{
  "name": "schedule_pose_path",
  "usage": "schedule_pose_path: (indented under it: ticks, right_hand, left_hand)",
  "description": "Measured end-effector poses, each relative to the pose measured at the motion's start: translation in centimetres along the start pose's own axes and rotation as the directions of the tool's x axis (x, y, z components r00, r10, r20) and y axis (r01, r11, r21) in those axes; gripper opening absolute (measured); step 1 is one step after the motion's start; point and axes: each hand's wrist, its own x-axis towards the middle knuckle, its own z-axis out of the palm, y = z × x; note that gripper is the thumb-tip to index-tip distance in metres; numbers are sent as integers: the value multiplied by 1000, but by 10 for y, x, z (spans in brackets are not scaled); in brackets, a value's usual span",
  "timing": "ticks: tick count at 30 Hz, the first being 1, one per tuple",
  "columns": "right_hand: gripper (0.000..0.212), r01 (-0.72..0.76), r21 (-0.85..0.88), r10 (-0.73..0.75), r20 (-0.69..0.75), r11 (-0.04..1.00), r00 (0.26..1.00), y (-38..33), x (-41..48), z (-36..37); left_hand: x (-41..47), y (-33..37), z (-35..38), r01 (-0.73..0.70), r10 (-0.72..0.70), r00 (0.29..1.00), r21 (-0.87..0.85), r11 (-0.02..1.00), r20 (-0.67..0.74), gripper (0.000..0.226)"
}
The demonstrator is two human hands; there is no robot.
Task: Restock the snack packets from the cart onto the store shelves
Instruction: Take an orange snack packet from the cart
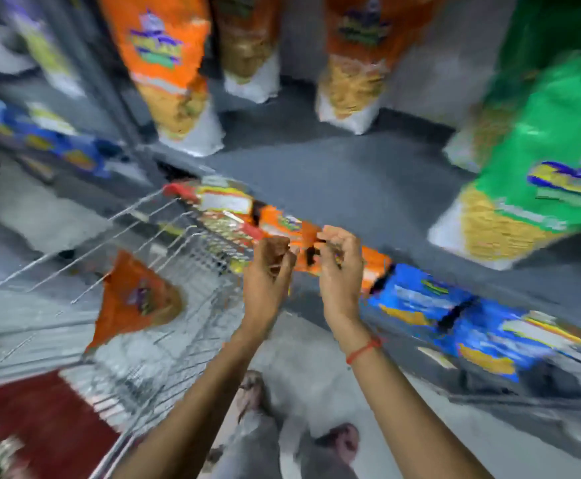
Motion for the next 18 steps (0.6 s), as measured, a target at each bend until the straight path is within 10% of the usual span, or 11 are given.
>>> schedule_pose_path:
  ticks: [3, 7, 18]
  right_hand:
    - [39, -93, -12, 93, 200, 996, 975, 15, -19, 87]
    - [9, -171, -137, 217, 470, 976, 856, 51, -46, 184]
    - [12, -13, -646, 568, 661, 763, 491, 141, -89, 314]
  left_hand:
    - [16, -43, -73, 145, -144, 980, -2, 989, -141, 10]
    - [29, -111, -148, 342, -337, 902, -30, 939, -270, 9]
    - [5, -255, -232, 782, -865, 438, -372, 500, -244, 18]
